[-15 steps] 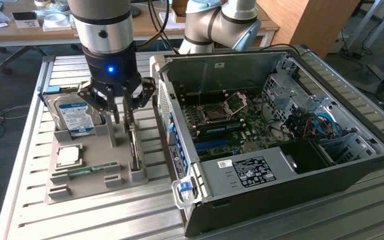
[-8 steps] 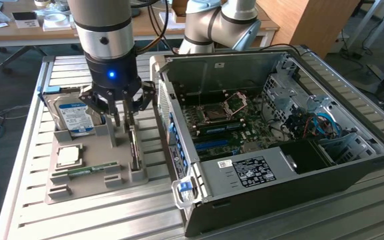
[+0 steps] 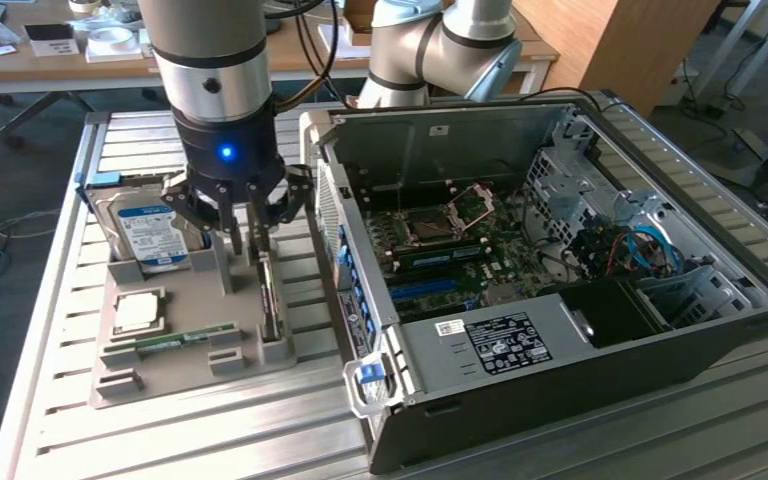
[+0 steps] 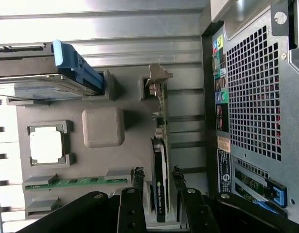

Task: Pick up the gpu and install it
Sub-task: 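Pick up the gpu and move the gpu toward the slot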

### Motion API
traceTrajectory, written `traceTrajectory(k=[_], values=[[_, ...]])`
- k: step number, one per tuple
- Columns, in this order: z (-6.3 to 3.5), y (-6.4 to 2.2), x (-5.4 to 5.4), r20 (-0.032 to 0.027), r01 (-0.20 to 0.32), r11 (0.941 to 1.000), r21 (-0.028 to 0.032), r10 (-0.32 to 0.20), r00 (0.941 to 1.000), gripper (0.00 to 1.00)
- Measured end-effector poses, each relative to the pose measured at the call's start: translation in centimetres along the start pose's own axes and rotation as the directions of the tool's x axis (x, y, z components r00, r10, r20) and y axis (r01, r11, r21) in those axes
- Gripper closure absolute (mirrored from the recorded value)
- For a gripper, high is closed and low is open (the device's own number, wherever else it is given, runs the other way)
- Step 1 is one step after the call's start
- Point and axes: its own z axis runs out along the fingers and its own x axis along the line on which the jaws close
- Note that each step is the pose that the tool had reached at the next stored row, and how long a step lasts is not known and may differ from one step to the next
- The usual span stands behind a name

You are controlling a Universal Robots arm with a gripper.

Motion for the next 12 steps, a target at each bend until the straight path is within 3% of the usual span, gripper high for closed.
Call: traceTrajectory(k=[6, 12], values=[[0.32, 0.01, -0.1, 0.0, 0.0, 1.0, 0.0001, 0.0, 1.0, 0.64], [1.29, -0.05, -0.1, 0.0, 0.0, 1.0, 0.0013, 0.0, 1.0, 0.64]])
